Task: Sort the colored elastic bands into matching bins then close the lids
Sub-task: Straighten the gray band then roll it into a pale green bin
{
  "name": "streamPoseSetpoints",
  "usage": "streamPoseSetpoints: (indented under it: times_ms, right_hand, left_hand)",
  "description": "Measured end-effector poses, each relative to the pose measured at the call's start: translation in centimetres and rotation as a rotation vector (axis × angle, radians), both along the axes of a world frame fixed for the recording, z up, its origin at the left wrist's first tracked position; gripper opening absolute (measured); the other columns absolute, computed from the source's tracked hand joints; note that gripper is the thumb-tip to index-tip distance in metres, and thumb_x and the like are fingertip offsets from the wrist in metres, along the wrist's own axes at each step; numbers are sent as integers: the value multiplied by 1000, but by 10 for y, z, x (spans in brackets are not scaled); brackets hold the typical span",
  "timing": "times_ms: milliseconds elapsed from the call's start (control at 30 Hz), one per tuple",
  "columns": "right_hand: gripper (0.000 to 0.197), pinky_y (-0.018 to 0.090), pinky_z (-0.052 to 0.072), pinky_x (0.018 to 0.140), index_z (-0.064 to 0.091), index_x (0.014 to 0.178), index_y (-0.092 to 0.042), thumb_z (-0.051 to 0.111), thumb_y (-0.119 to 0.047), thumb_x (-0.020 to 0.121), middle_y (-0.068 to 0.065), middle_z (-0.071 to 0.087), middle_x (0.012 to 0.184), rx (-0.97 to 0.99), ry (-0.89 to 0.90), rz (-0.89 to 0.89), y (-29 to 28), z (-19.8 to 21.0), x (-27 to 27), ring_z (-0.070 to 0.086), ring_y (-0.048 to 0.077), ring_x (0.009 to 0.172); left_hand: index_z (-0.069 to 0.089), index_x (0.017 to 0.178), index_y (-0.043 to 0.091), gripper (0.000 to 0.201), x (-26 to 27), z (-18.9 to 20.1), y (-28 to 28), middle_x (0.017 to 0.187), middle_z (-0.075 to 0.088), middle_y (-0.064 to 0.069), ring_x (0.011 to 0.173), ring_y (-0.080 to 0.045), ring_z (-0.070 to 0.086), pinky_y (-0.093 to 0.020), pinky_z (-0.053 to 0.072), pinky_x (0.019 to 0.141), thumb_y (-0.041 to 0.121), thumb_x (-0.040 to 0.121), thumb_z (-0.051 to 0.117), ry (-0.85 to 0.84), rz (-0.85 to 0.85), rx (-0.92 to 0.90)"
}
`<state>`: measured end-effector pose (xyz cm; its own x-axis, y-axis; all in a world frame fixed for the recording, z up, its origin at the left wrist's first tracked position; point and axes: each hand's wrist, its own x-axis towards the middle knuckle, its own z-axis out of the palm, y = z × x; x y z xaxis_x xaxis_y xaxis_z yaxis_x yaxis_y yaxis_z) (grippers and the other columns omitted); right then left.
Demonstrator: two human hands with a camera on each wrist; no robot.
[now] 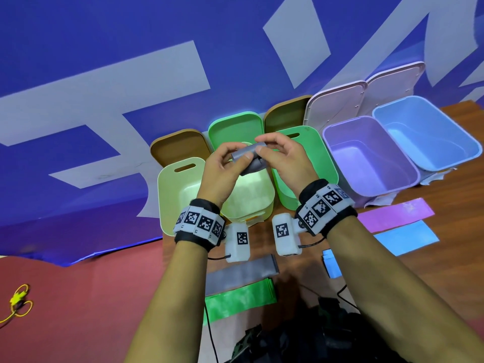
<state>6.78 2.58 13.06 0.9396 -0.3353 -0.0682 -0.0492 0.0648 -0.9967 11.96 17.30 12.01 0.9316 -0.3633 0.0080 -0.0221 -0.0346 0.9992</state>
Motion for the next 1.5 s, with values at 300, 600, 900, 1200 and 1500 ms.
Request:
streamPoseSetpoints:
  times_ms: [300, 600, 900, 1200, 1500]
  right_hand:
    - [26, 17, 53, 66, 65, 116, -5, 66, -5, 91, 11, 67, 106, -27, 2, 0, -1, -2, 5, 68, 3, 74]
    - [34, 38, 56, 93, 66, 117, -12, 68, 1, 85, 12, 65, 117, -48, -16, 31, 3, -2, 2, 70, 27, 97]
    - [42, 23, 56, 87, 63, 121, -6, 67, 9, 82, 7, 65, 120, -37, -39, 31, 7, -1, -7, 70, 16, 99]
    - [29, 25, 54, 89, 68, 111, -10, 70, 2, 85, 8, 73, 100, -10, 89, 49, 4, -19, -11, 69, 14, 93]
    - [25, 38, 57, 93, 71, 86, -28, 72, -3, 86, 2, 73, 86, -11, 105, 64, 2, -34, -5, 69, 15, 86]
  left_hand:
    - [66, 98, 15, 21, 7, -7, -2, 90, 68, 3, 83, -8, 62, -25, 52, 74, 30, 84, 65, 67, 4, 54]
    - [63, 93, 17, 10, 5, -4, 3, 89, 66, -1, 80, -8, 60, -22, 49, 69, 25, 89, 66, 39, 4, 109]
    - [65, 118, 4, 24, -7, -3, 9, 97, 67, -3, 80, -13, 60, -19, 49, 73, 7, 94, 62, 45, -67, 112]
    - [62, 122, 3, 45, -16, -15, 4, 99, 68, 2, 77, -13, 62, -27, 53, 79, 21, 80, 66, 60, -56, 147]
    - [55, 116, 2, 27, -3, -32, -1, 103, 62, -5, 78, -13, 65, -18, 54, 73, -4, 91, 62, 65, -28, 185]
